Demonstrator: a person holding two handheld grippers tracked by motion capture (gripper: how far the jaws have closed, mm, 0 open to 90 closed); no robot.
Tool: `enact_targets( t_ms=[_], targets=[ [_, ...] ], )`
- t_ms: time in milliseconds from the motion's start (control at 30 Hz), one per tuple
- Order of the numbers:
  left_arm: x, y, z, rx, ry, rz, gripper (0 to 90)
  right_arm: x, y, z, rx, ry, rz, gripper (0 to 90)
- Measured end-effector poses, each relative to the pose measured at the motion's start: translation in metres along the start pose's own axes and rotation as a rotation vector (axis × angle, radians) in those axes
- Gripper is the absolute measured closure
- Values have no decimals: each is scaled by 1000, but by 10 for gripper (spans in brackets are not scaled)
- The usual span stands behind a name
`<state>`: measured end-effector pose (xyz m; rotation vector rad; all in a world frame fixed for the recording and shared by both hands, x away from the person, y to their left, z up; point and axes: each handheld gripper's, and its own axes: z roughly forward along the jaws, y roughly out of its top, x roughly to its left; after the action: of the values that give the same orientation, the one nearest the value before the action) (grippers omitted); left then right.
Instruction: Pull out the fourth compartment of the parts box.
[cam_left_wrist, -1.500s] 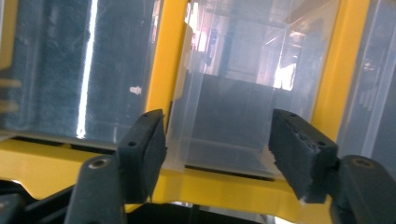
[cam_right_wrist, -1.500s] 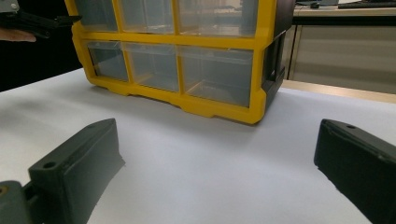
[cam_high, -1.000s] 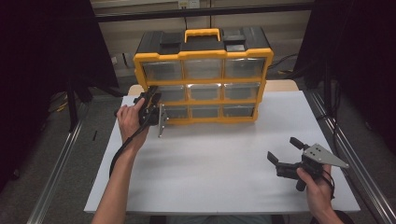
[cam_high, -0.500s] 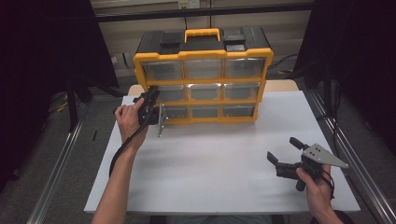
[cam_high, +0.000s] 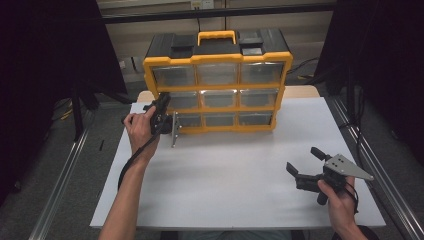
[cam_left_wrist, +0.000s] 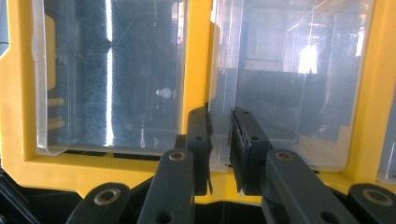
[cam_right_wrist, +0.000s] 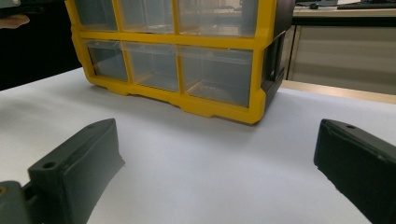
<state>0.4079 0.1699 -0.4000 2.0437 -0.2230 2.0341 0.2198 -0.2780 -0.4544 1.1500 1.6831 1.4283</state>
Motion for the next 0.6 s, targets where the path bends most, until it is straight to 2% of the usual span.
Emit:
enact_targets(
  t_ms=[100,233,300,333,400,600],
  targets=[
    [2,0,-1,3,2,15,790,0,0,0,0,0,-2,4],
    [1,1,-1,2,11,8,793,0,0,0,-2,1,-1,4],
    [1,2,-3,13,16,22,794,0,0,0,-2,2,0,4],
    [0,1,-1,-12,21,13,794,0,0,0,-2,1,-3,4],
    [0,2,-3,1,13,14,794,0,0,0,-4,1,-5,4],
    [0,2,-5,1,19,16,794,0,0,-1,2,3,-1,3]
  ],
)
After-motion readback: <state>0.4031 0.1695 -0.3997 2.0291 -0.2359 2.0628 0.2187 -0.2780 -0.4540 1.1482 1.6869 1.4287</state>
